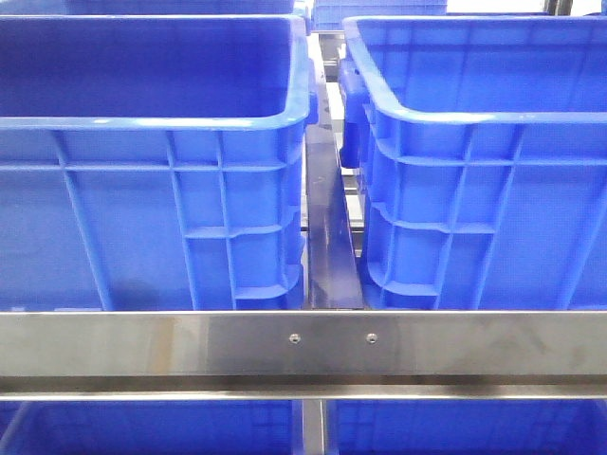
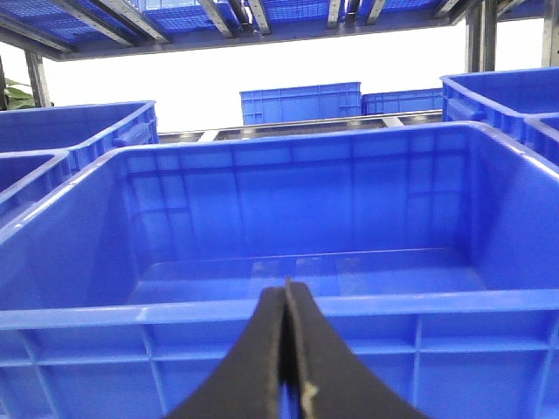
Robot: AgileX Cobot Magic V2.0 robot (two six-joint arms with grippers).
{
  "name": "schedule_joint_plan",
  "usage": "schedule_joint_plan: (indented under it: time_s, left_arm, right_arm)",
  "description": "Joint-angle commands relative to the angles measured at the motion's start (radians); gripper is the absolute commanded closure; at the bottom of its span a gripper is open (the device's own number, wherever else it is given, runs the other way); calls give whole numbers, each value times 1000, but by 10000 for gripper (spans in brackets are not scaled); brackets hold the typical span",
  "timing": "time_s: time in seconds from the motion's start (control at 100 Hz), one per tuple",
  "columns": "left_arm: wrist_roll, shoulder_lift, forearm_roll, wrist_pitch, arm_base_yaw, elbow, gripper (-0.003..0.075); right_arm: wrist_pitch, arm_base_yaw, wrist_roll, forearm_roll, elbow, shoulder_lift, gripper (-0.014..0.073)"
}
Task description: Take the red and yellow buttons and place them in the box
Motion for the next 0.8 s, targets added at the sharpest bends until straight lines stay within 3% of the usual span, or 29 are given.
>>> schedule_joint_plan:
  time_s: [0.0,0.48,0.67,0.79]
  left_arm:
    - [-9,-33,-1,-77,1,49,739]
    - [-9,-30,-1,-57,1,-36,739]
    - [-9,42,-3,110,1,-220,739]
    - [-9,134,-3,282,1,-380,739]
  right_arm:
    - [-84,-6,-3,0,-20,-26,662]
    - [-84,-6,-3,0,-20,-26,662]
    - [-84,-6,-3,0,-20,-26,662]
    - [-84,-6,-3,0,-20,-26,662]
